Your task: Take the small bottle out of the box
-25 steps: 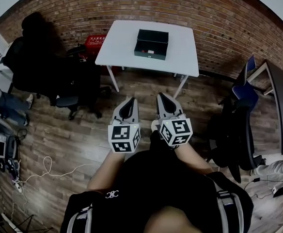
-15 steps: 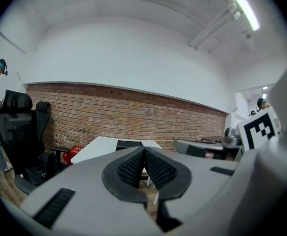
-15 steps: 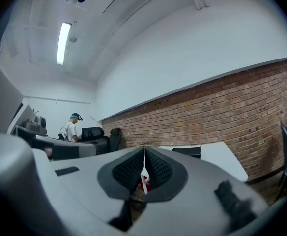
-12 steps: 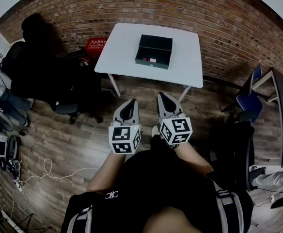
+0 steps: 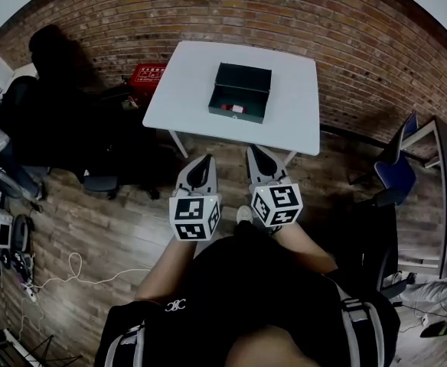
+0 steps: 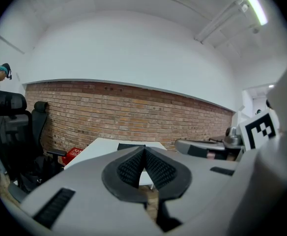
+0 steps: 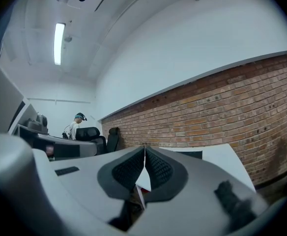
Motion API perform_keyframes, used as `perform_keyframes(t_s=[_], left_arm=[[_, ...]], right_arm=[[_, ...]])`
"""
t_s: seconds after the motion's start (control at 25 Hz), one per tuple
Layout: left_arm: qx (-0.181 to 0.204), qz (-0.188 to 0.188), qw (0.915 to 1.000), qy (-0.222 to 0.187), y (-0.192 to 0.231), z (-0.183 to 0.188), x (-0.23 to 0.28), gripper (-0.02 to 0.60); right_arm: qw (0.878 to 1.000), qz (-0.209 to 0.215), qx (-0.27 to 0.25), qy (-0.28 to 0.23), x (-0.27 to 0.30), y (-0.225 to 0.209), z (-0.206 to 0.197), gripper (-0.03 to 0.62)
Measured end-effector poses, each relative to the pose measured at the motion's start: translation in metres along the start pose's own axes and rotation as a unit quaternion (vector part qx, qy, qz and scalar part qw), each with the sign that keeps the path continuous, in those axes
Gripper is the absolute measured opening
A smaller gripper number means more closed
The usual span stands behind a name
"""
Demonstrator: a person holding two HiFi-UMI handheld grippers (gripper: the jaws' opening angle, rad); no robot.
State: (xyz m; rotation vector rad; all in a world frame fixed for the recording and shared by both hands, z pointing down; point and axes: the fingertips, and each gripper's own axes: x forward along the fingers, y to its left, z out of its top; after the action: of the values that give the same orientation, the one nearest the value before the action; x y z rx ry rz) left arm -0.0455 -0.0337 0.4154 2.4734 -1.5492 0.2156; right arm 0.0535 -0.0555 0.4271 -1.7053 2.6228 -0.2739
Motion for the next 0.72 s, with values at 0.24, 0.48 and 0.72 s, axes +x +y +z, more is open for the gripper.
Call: perform_keyframes(t_s=[0.24, 0.48, 0.72], left_arm=[[0.0, 0.007, 0.9999, 0.013, 0.003, 0.008, 0.045, 0.006], [-0.002, 0.019, 0.9994, 0.028, 0.007, 0.013, 0.09, 0.006], [-0.005, 0.035, 0.9986, 0.039, 0.022, 0.02, 0.128, 0.006]], right_arm=[[1.0, 0.005, 0.009, 0.003, 0.038, -0.034, 0.008, 0.031], [1.0, 0.017, 0.015, 0.015, 0.073, -0.067, 0.009, 0.031], [0.999, 0.035, 0.017, 0.027, 0.113, -0.085, 0.009, 0.031]])
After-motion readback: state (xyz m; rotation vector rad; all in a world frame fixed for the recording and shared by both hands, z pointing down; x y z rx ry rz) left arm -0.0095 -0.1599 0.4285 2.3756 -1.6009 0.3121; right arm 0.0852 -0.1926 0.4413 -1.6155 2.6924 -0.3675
